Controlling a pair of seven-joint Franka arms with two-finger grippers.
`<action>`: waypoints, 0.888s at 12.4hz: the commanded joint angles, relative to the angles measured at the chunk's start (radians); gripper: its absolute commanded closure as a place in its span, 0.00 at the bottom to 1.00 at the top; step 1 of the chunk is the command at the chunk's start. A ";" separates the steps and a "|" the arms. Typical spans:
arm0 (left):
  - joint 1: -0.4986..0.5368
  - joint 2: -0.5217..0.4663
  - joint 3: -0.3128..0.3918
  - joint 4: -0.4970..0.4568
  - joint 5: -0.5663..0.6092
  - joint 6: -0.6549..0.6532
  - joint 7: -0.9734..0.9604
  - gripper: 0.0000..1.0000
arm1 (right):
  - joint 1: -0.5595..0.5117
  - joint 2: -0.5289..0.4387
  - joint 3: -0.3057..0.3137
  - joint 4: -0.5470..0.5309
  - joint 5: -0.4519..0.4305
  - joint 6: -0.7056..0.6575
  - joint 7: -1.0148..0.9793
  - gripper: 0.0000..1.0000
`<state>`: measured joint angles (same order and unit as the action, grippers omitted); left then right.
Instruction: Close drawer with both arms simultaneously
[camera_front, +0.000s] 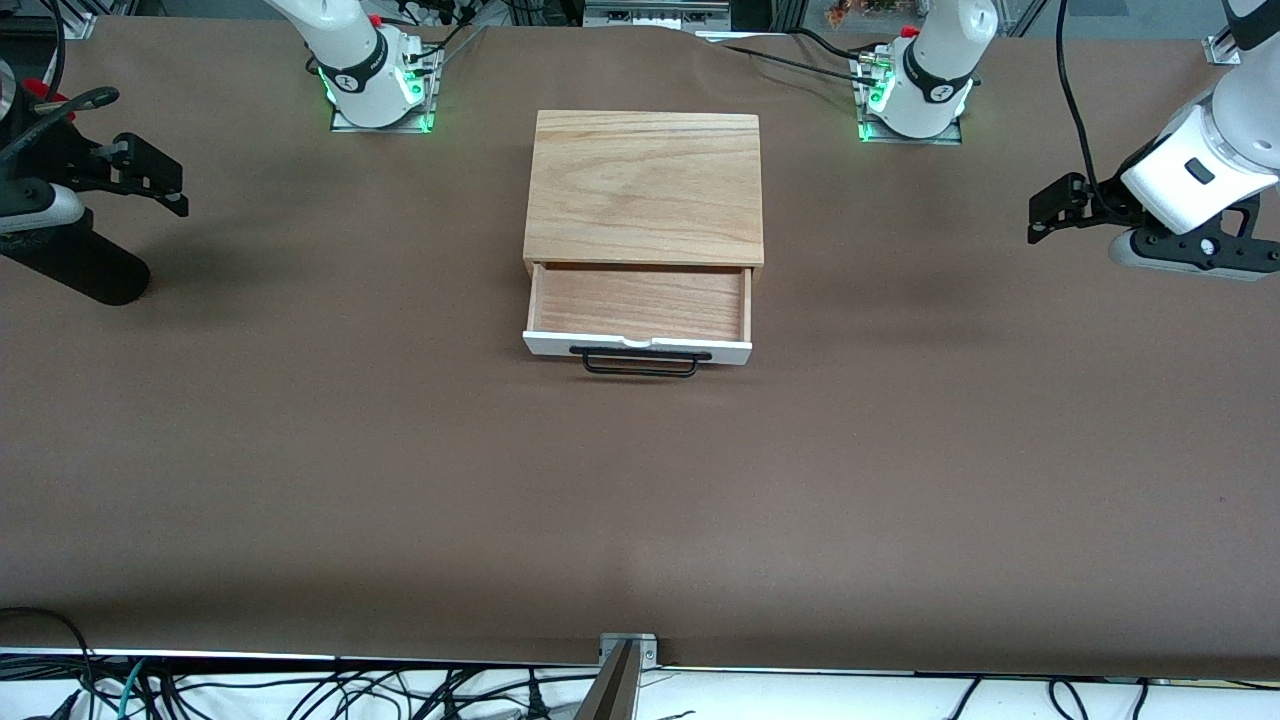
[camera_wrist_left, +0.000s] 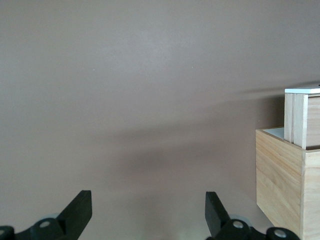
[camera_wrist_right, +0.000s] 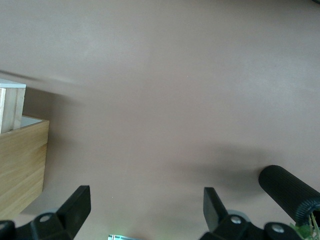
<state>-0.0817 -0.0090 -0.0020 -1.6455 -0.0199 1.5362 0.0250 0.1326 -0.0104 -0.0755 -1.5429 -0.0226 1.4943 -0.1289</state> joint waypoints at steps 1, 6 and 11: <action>0.007 0.012 -0.003 0.032 -0.003 -0.027 -0.011 0.00 | -0.002 -0.006 0.002 0.000 -0.010 -0.011 -0.002 0.00; 0.002 0.012 -0.007 0.032 -0.003 -0.030 -0.014 0.00 | -0.002 -0.005 0.002 0.000 -0.017 -0.009 0.006 0.00; -0.003 0.012 -0.007 0.032 -0.012 -0.028 -0.022 0.00 | 0.001 0.046 0.005 0.006 0.003 0.009 0.006 0.00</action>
<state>-0.0838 -0.0089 -0.0039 -1.6448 -0.0199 1.5311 0.0185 0.1327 0.0200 -0.0753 -1.5446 -0.0224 1.5019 -0.1288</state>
